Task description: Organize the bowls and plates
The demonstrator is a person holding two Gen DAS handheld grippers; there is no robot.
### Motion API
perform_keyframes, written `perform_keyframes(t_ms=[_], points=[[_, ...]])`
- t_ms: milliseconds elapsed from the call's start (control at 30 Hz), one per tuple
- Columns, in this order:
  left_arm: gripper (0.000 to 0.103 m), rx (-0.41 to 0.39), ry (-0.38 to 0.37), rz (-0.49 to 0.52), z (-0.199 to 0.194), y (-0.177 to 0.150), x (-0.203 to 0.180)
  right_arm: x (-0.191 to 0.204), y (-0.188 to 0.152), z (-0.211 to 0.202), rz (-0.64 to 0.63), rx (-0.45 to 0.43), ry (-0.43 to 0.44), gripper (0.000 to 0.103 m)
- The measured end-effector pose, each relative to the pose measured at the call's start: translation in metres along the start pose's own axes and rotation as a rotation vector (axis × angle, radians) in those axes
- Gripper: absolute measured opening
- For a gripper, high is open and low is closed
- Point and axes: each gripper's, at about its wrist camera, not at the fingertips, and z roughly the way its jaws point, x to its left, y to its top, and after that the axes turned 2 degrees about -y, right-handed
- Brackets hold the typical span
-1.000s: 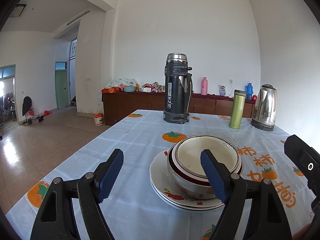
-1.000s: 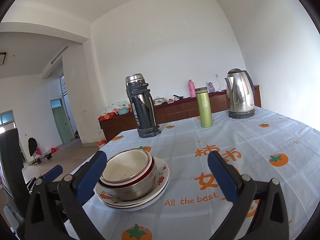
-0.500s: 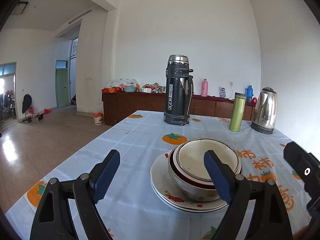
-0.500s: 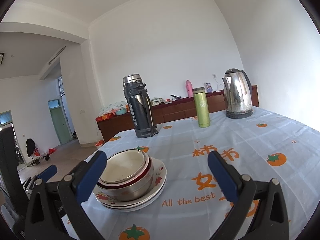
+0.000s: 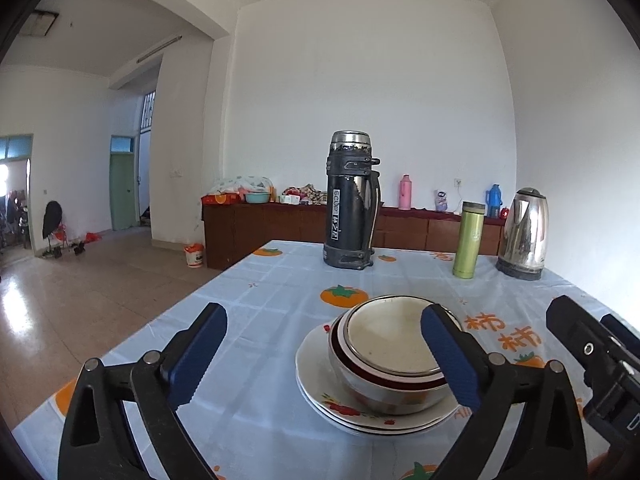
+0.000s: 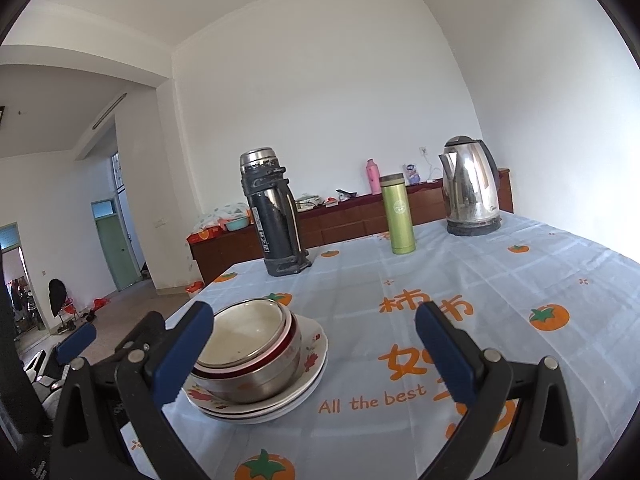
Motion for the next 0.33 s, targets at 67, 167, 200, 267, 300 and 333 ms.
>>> perform_keyframes(t_ms=[67,167,200,267,300,333], points=[[0.099,0.002,-0.014,-0.016,-0.0003,-0.0001,0.0019,-0.0003,0.0004,-0.0006,0.002,-0.002,-0.002,0.103],[0.099,-0.006,-0.01,-0.011,-0.0009,0.0005,0.0011,-0.0004,0.0005,-0.0005,0.002,-0.001,-0.002,0.103],[0.099,-0.008,-0.008,-0.007,-0.0013,0.0005,0.0004,-0.0004,0.0005,-0.0006,0.001,-0.001,-0.003,0.103],[0.099,-0.01,-0.009,0.004,-0.0016,0.0002,-0.0017,-0.0005,0.0007,-0.0011,0.002,-0.002,-0.008,0.103],[0.099,-0.012,-0.009,0.01,-0.0019,0.0,-0.003,-0.0008,0.0007,-0.0013,0.002,-0.002,-0.01,0.103],[0.099,-0.015,-0.008,0.014,-0.0022,0.0,-0.0045,-0.0006,0.0006,-0.0013,0.003,-0.002,-0.012,0.103]])
